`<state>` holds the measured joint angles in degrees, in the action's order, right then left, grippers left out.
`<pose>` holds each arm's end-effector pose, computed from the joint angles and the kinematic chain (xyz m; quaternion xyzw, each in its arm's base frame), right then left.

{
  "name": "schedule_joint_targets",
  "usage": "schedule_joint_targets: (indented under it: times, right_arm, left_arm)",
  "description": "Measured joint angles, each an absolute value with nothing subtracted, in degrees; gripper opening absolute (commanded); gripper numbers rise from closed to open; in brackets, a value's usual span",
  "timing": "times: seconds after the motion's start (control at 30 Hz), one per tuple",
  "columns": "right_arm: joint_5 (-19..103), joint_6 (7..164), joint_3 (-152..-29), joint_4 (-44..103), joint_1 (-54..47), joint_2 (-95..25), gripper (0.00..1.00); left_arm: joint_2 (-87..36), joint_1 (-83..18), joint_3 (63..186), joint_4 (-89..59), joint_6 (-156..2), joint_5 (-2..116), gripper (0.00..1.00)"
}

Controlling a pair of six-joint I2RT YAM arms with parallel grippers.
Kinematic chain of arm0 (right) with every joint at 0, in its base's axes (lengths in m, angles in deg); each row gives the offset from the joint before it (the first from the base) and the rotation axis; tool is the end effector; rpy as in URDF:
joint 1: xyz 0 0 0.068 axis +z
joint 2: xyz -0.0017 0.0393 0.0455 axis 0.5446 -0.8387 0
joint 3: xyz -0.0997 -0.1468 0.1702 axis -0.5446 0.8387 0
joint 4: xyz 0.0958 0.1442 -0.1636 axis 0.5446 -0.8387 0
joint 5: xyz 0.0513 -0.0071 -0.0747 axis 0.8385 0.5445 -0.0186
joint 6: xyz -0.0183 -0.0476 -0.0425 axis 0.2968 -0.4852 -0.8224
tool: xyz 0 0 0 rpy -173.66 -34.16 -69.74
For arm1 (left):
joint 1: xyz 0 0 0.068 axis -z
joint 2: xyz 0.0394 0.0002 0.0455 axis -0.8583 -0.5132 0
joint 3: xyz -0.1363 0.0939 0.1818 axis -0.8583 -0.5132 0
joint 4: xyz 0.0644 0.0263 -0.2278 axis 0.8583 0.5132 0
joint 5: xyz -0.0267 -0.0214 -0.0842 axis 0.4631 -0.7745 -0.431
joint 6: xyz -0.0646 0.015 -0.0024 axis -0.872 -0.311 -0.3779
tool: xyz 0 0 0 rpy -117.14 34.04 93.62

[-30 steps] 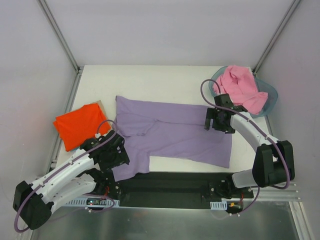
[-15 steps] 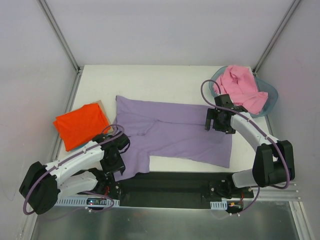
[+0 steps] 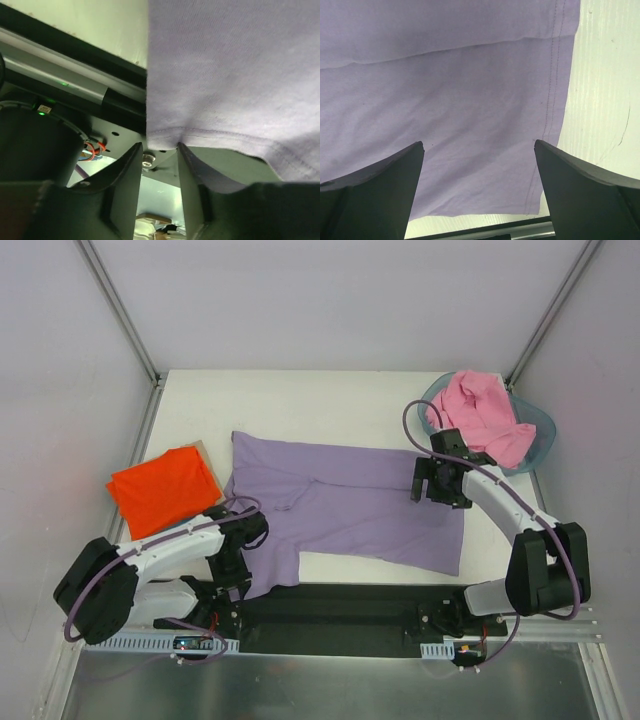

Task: Fold and stack the t-shirts
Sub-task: Grap the side of the flattened tshirt closest away from the robot with both arms

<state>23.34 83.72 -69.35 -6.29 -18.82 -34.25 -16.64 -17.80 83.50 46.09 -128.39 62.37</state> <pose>0.2577 0.0543 0.1927 -0.0551 0.9648 -0.0550 0.2511 0.0966 -0.0885 0.1249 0.1926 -0.9801 -0.0177 0.0452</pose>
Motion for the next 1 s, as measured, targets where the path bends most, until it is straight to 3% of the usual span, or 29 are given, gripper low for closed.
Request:
schedule_joint_targets:
  times: [0.2, 0.47, 0.77, 0.9, 1.0]
  right_arm:
    - [23.5, 83.8, -67.8, -6.3, -18.8, -30.9, 0.97]
    - [23.8, 86.9, -61.6, -8.3, -19.7, -19.7, 0.97]
    - [31.1, 96.3, -49.3, -15.2, -27.8, -0.2, 0.99]
    - [32.5, 101.2, -47.7, -18.8, -29.2, 5.3, 0.89]
    - [32.3, 105.0, -45.2, -21.0, -29.3, 10.5, 0.74]
  left_arm:
    - [-18.2, -17.8, 83.7, 44.6, -128.4, 62.4, 0.0]
    - [-16.0, -17.8, 84.3, 44.4, -127.7, 62.9, 0.0]
    - [-5.0, -17.8, 87.8, 44.7, -127.2, 66.9, 0.0]
    - [0.3, -17.8, 89.4, 45.1, -127.3, 68.4, 0.0]
    - [3.4, -17.8, 90.9, 45.1, -127.3, 69.9, 0.0]
